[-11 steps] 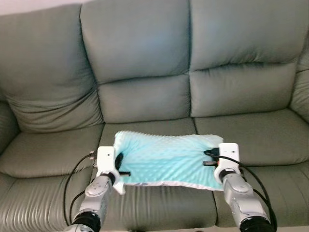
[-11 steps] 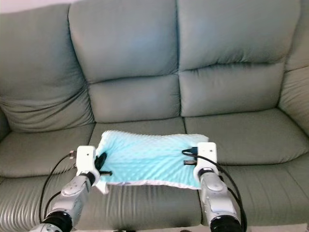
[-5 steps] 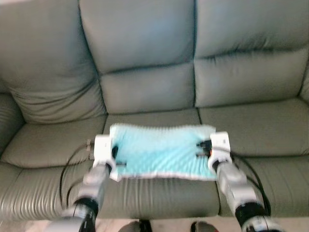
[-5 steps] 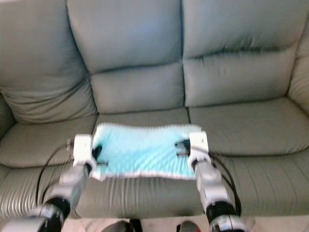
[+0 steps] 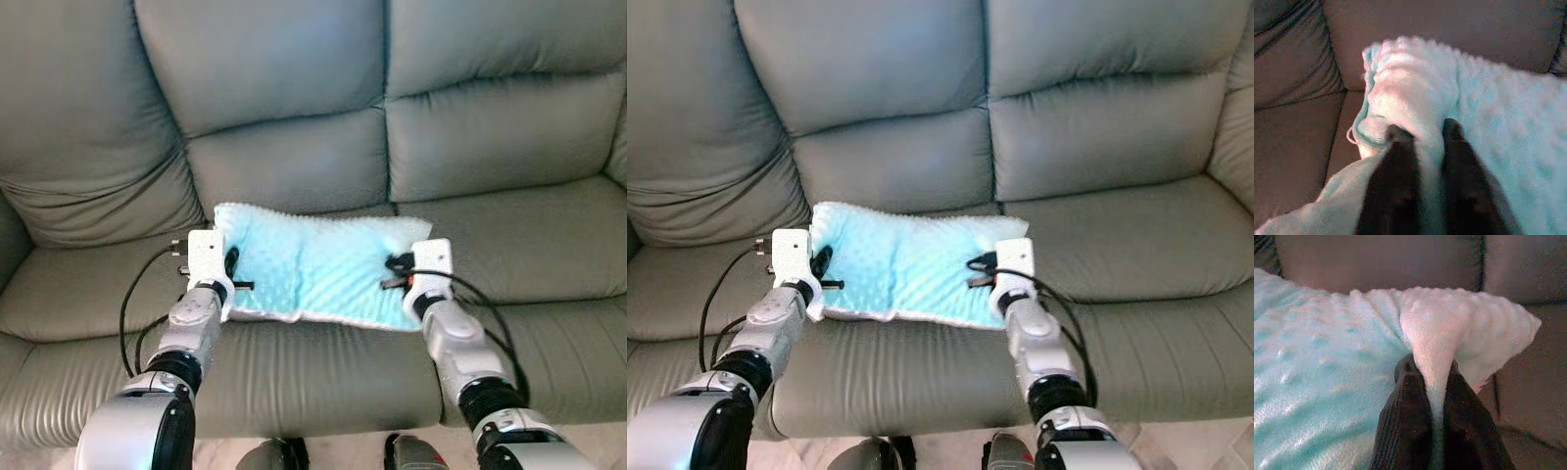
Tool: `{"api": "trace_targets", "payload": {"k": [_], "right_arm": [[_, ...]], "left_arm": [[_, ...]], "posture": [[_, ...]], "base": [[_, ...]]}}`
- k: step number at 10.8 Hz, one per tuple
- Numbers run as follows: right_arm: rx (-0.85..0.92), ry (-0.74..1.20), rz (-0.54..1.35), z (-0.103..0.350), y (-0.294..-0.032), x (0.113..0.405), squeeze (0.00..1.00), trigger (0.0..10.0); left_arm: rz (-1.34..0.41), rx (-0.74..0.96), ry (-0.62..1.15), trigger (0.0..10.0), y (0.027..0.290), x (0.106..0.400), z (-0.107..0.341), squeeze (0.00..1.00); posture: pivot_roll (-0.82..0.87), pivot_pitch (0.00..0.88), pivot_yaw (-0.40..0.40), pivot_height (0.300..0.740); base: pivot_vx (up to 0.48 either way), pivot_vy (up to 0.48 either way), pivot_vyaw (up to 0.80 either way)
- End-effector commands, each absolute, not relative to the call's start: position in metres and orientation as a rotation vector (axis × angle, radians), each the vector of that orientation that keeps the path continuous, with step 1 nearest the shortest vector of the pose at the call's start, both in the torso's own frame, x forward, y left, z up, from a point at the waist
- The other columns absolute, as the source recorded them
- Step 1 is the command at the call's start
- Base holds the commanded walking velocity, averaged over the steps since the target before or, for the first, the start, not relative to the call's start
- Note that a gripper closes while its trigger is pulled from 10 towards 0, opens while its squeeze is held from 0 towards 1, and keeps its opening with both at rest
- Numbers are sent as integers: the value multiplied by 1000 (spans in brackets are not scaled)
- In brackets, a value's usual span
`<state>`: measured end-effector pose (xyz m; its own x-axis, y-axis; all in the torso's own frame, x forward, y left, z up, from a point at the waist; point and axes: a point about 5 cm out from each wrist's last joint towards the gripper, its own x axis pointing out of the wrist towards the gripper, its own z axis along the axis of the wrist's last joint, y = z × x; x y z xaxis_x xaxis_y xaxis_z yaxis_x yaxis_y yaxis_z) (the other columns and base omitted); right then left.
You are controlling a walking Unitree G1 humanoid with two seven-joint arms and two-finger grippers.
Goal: Move the pillow to the sofa
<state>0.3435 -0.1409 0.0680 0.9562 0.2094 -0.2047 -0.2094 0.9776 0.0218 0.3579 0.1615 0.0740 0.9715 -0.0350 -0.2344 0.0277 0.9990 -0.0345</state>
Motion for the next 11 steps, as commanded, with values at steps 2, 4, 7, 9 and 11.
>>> {"api": "trace_targets", "payload": {"k": [2,4,7,9,11], "right_arm": [[7,234,261,54,-128,333,1000,10000],[3,250,265,48,-128,329,1000,10000],[-18,253,218,47,-138,329,1000,10000],[-23,259,195,47,-143,331,1000,10000],[-41,277,191,40,-148,325,1000,10000]], "left_arm": [[3,4,265,10000,174,352,66,1000],[12,8,275,10000,176,350,62,1000],[9,-1,290,10000,171,346,56,1000],[3,-11,292,10000,168,345,55,1000],[12,-18,289,10000,170,342,53,1000]], "posture": [[-202,328,176,740],[-198,328,175,740],[-200,332,173,740],[-198,333,171,740],[-195,331,170,740]], "base": [[0,0,0],[0,0,0],[0,0,0],[0,0,0],[0,0,0]]}}
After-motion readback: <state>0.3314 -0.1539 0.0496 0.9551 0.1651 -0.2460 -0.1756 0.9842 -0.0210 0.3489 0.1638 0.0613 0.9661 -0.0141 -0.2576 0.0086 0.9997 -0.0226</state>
